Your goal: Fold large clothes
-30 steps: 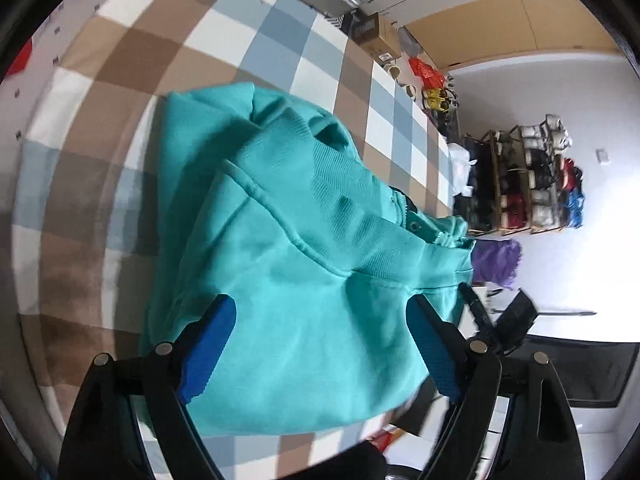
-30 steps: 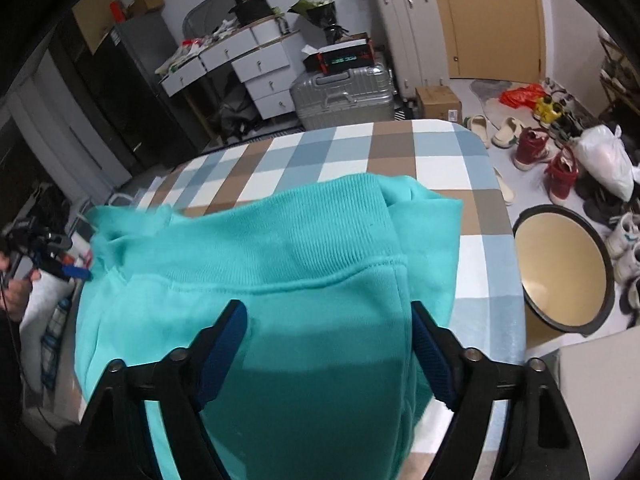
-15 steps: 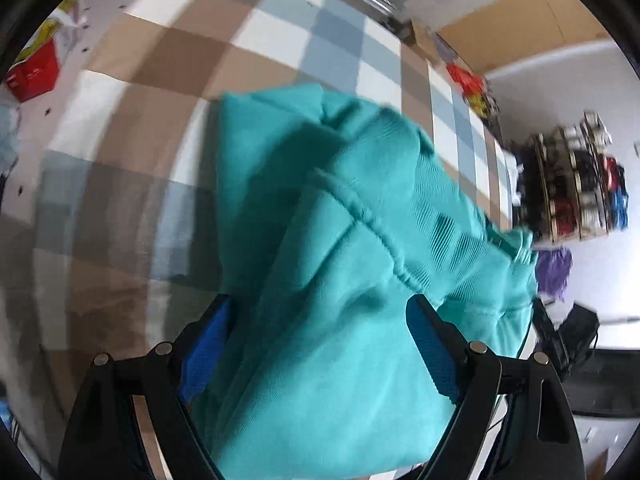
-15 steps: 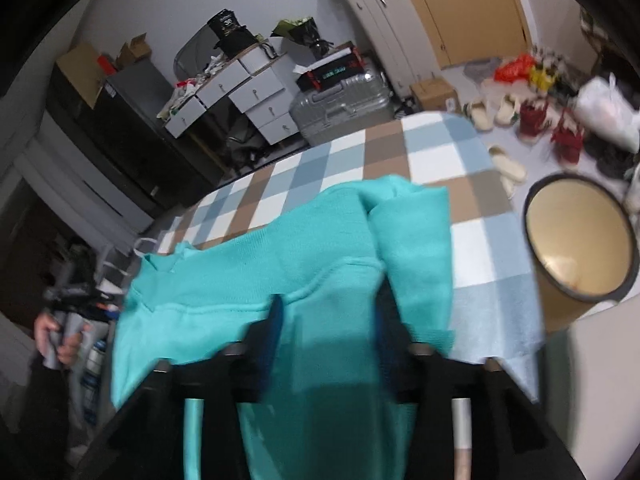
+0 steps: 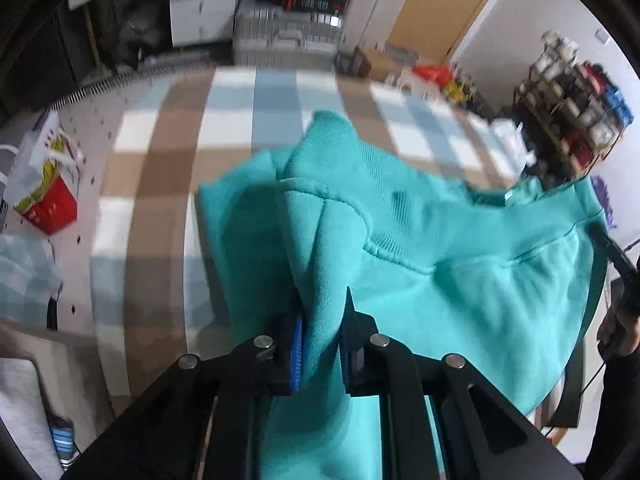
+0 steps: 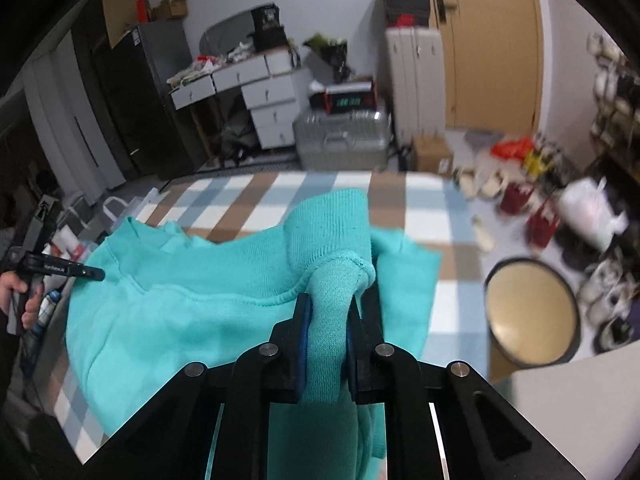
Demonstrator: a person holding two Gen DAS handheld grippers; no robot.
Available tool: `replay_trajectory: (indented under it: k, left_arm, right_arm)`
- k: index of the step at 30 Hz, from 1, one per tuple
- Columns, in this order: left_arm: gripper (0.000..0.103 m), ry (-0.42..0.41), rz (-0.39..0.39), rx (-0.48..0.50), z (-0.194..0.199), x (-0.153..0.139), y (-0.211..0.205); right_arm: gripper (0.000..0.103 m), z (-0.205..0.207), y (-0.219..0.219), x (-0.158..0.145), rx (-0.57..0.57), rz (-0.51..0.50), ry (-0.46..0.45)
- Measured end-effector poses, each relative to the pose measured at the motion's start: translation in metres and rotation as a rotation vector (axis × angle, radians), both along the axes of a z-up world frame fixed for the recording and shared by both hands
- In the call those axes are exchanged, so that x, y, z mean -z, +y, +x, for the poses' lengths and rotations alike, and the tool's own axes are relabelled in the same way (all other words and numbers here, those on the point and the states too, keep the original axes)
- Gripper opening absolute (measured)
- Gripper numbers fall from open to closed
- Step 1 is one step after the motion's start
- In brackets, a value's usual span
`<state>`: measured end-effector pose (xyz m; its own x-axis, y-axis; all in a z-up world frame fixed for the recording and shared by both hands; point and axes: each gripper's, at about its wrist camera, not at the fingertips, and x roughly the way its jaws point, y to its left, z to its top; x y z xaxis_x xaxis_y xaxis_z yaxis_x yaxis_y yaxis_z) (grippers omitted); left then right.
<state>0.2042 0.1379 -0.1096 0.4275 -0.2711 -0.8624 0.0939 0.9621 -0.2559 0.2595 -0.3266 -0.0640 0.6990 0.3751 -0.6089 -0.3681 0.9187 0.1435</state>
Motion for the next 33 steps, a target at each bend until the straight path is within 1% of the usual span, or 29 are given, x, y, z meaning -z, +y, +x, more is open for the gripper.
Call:
replay_trajectory:
  k: [2, 3, 4, 5, 7, 8, 10, 11, 12, 13, 14, 15, 17, 18, 19, 20, 21, 22, 23, 24, 25, 26, 27, 28, 29, 30, 31, 33]
  left_arm:
    - [0.009, -0.052, -0.005, -0.024, 0.002, -0.012, 0.003]
    - [0.009, -0.062, -0.004, -0.035, 0.003, -0.014, 0.010]
    - [0.009, -0.077, -0.022, -0.064, 0.006, -0.016, 0.015]
    - [0.009, -0.089, -0.058, -0.082, 0.010, -0.015, 0.021]
    - [0.009, -0.082, -0.056, -0.104, 0.020, -0.004, 0.025]
    - [0.009, -0.061, -0.053, -0.110, 0.028, 0.009, 0.026]
    - [0.009, -0.002, -0.044, -0.139, 0.037, 0.032, 0.025]
    - [0.009, 0.033, -0.057, -0.163, 0.045, 0.051, 0.030]
    - [0.009, 0.043, -0.080, -0.174, 0.046, 0.058, 0.033]
    - [0.009, 0.047, -0.123, -0.188, 0.048, 0.069, 0.037]
    - [0.009, 0.037, -0.138, -0.192, 0.048, 0.071, 0.039]
    - [0.010, 0.028, -0.131, -0.183, 0.047, 0.068, 0.038]
    - [0.013, 0.023, -0.090, -0.159, 0.046, 0.057, 0.037]
    - [0.013, 0.013, -0.080, -0.162, 0.043, 0.048, 0.039]
    - [0.013, -0.009, -0.078, -0.182, 0.038, 0.035, 0.043]
    - [0.013, -0.028, -0.075, -0.203, 0.032, 0.021, 0.046]
    - [0.014, -0.047, -0.065, -0.220, 0.025, 0.009, 0.047]
    - [0.015, -0.073, -0.049, -0.226, 0.015, -0.006, 0.043]
    - [0.025, -0.102, -0.037, -0.200, 0.004, -0.019, 0.035]
    - [0.050, -0.127, -0.037, -0.158, -0.006, -0.027, 0.024]
    - [0.067, -0.150, -0.039, -0.106, -0.019, -0.034, 0.009]
    - [0.085, -0.175, -0.042, -0.064, -0.034, -0.036, -0.007]
    - [0.085, -0.200, -0.047, -0.021, -0.045, -0.038, -0.021]
    - [0.085, -0.211, -0.036, 0.034, -0.055, -0.036, -0.039]
    - [0.085, -0.198, -0.005, 0.080, -0.061, -0.028, -0.058]
    - [0.085, -0.179, 0.024, 0.104, -0.062, -0.020, -0.071]
    - [0.085, -0.152, 0.071, 0.129, -0.064, -0.005, -0.089]
    - [0.085, -0.108, 0.137, 0.152, -0.060, 0.024, -0.107]
  right_arm:
    - [0.014, -0.002, -0.001, -0.012, 0.012, 0.017, -0.031]
    - [0.014, -0.003, 0.000, -0.018, 0.030, 0.003, -0.066]
    - [0.014, -0.001, 0.000, -0.020, 0.044, -0.004, -0.077]
    - [0.014, 0.003, 0.000, -0.020, 0.064, -0.008, -0.076]
    - [0.013, 0.016, -0.005, -0.015, 0.106, 0.007, -0.046]
    - [0.013, 0.026, -0.010, -0.008, 0.130, 0.017, -0.024]
    - [0.014, 0.047, -0.017, 0.015, 0.177, 0.033, 0.060]
    - [0.014, 0.058, -0.017, 0.030, 0.196, 0.026, 0.103]
    - [0.014, 0.068, -0.015, 0.044, 0.206, 0.010, 0.143]
    - [0.014, 0.077, -0.012, 0.061, 0.211, -0.003, 0.177]
    - [0.014, 0.081, -0.009, 0.070, 0.208, -0.023, 0.195]
    - [0.014, 0.085, -0.005, 0.078, 0.198, -0.047, 0.223]
    - [0.017, 0.089, -0.003, 0.083, 0.192, -0.059, 0.247]
    - [0.019, 0.090, -0.004, 0.081, 0.178, -0.064, 0.268]
    - [0.021, 0.089, -0.005, 0.076, 0.169, -0.086, 0.271]
    - [0.025, 0.087, -0.007, 0.070, 0.181, -0.113, 0.263]
    - [0.038, 0.082, -0.010, 0.062, 0.209, -0.139, 0.251]
    - [0.048, 0.073, -0.015, 0.047, 0.242, -0.151, 0.216]
    - [0.051, 0.060, -0.020, 0.038, 0.255, -0.144, 0.182]
    - [0.053, 0.044, -0.021, 0.022, 0.254, -0.120, 0.131]
    - [0.055, 0.026, -0.015, 0.007, 0.207, -0.093, 0.090]
    - [0.058, 0.015, -0.005, -0.001, 0.150, -0.090, 0.064]
    - [0.066, -0.004, 0.012, -0.011, 0.083, -0.112, 0.022]
    - [0.074, -0.024, 0.031, -0.016, 0.040, -0.149, -0.023]
    - [0.077, -0.040, 0.050, -0.017, -0.004, -0.176, -0.052]
    - [0.079, -0.053, 0.067, -0.015, -0.048, -0.192, -0.062]
    - [0.079, -0.061, 0.082, -0.009, -0.078, -0.204, -0.054]
    - [0.079, -0.068, 0.113, 0.016, -0.101, -0.241, -0.011]
